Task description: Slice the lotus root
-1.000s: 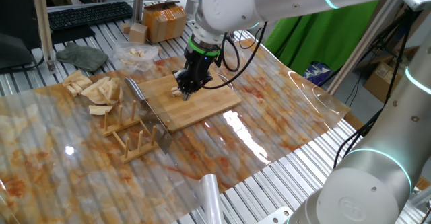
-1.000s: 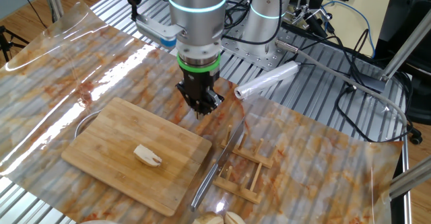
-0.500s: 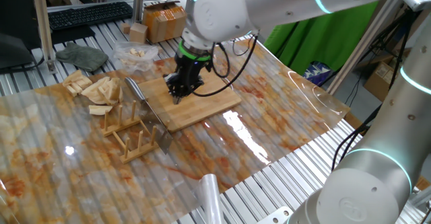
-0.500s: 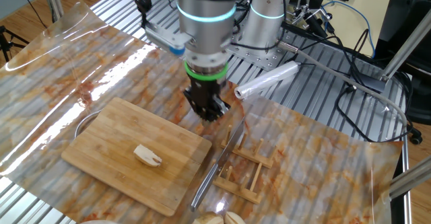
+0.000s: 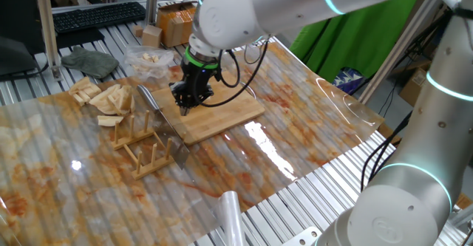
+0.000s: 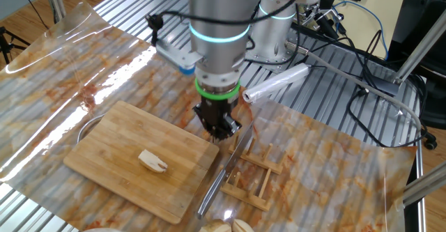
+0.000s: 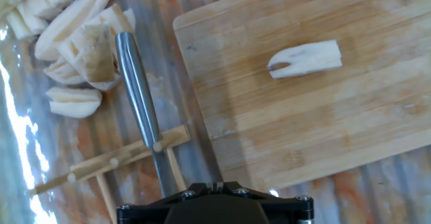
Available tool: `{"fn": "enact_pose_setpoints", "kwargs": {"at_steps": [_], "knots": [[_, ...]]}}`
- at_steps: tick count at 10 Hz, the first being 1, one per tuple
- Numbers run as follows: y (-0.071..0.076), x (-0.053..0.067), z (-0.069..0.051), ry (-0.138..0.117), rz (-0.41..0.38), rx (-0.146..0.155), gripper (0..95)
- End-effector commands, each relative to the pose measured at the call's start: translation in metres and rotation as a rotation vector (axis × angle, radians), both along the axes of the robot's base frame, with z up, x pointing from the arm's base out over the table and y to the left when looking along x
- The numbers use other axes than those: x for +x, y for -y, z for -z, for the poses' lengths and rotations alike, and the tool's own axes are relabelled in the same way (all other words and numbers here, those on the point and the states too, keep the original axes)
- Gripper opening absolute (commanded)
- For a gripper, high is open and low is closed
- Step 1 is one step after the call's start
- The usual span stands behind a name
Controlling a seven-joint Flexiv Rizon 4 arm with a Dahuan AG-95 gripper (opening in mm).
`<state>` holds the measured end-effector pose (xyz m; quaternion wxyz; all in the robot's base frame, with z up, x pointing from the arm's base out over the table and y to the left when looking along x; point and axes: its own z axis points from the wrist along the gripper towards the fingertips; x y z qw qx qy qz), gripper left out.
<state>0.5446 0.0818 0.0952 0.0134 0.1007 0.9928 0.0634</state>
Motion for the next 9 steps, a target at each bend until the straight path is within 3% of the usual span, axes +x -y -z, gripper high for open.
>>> {"fn": "enact_pose_setpoints", "kwargs": {"at_steps": [1,7,9], "knots": [[-0.001,0.003,0.005,0.004,-0.016,-0.006,0.0],[0.002,0.011,0.028,-0.013,-0.082,-0.017,0.0],[0.003,0.011,0.028,-0.027,-0.093,-0.019,0.0]]}}
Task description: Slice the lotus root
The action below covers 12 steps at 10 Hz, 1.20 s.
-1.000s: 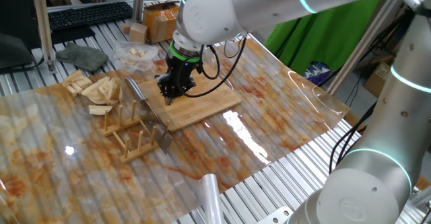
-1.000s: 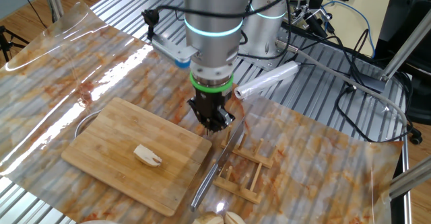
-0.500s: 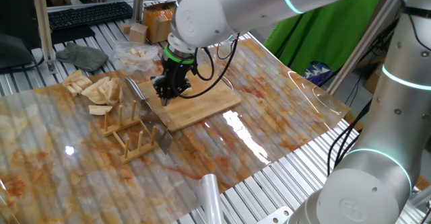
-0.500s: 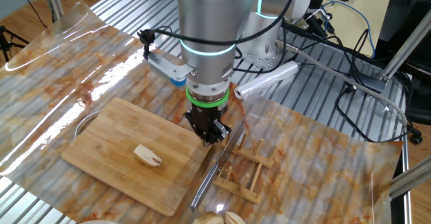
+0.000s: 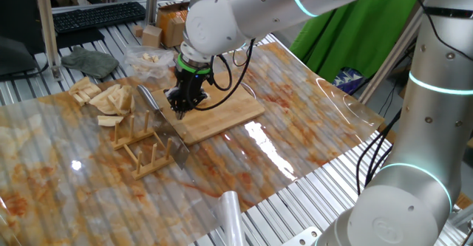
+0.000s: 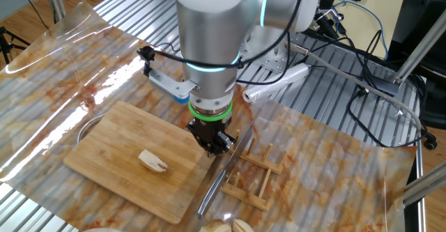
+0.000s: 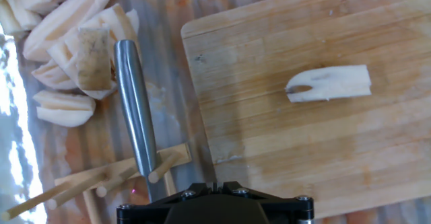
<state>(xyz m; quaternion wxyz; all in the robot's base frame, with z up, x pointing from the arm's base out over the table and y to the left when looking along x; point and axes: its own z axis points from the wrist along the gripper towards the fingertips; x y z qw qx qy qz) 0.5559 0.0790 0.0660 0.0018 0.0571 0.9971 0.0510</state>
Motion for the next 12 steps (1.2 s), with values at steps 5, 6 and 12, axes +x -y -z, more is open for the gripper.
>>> {"fn": "enact_pose_setpoints", "kwargs": {"at_steps": [5,6,12], "knots": [[-0.0003,-0.0012,-0.0004,-0.022,0.013,0.007,0.0],[-0.0005,-0.0015,-0.0003,-0.022,0.014,0.007,0.0],[-0.0005,-0.0015,-0.0003,-0.084,0.088,0.006,0.0]]}}
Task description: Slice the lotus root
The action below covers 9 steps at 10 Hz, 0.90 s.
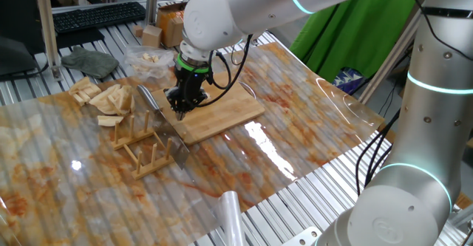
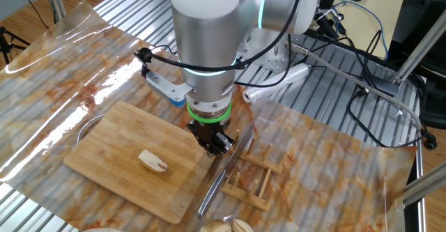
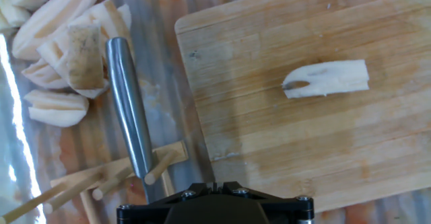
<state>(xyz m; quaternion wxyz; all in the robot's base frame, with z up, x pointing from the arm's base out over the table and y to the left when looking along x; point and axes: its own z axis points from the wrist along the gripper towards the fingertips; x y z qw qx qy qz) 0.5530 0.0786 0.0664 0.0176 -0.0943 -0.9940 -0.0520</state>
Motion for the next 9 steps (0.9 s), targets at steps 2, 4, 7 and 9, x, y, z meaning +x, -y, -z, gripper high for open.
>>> {"fn": "enact_pose_setpoints", "kwargs": {"at_steps": [2,4,7,9], "knots": [[-0.0008,0.0015,0.0001,-0.100,0.005,0.004,0.0],[-0.0008,0.0015,0.0001,-0.096,-0.029,0.004,0.0],[-0.0008,0.0015,0.0001,-0.058,-0.028,0.002,0.0],[-0.0008,0.0015,0.0001,-0.039,-0.023,0.000,0.0]]}}
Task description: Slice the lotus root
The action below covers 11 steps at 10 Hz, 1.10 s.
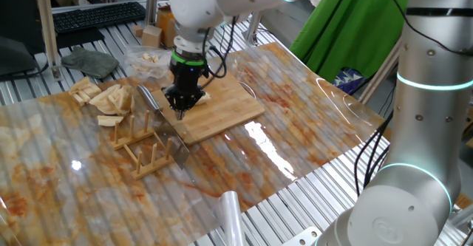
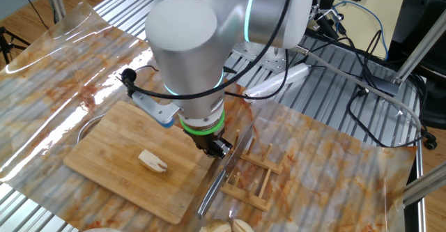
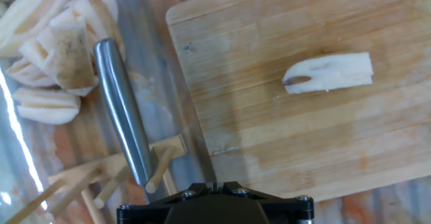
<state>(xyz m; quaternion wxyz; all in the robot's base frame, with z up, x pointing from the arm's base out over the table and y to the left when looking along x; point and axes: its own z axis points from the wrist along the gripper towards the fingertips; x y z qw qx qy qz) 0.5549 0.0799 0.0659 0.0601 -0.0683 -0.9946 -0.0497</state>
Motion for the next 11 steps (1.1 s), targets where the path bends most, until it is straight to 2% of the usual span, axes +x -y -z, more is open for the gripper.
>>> {"fn": "enact_pose_setpoints", "kwargs": {"at_steps": [1,3,4,7,8,11], "knots": [[0.001,-0.001,0.000,0.045,0.049,-0.011,0.0],[0.001,-0.001,0.000,0.030,0.101,-0.013,0.0],[0.000,-0.001,-0.001,0.031,0.105,-0.014,19.0],[-0.006,-0.006,-0.008,0.032,0.109,-0.014,19.0],[-0.007,-0.007,-0.010,0.034,0.108,-0.014,38.0],[-0.013,-0.011,-0.022,0.037,0.108,-0.011,38.0]]}}
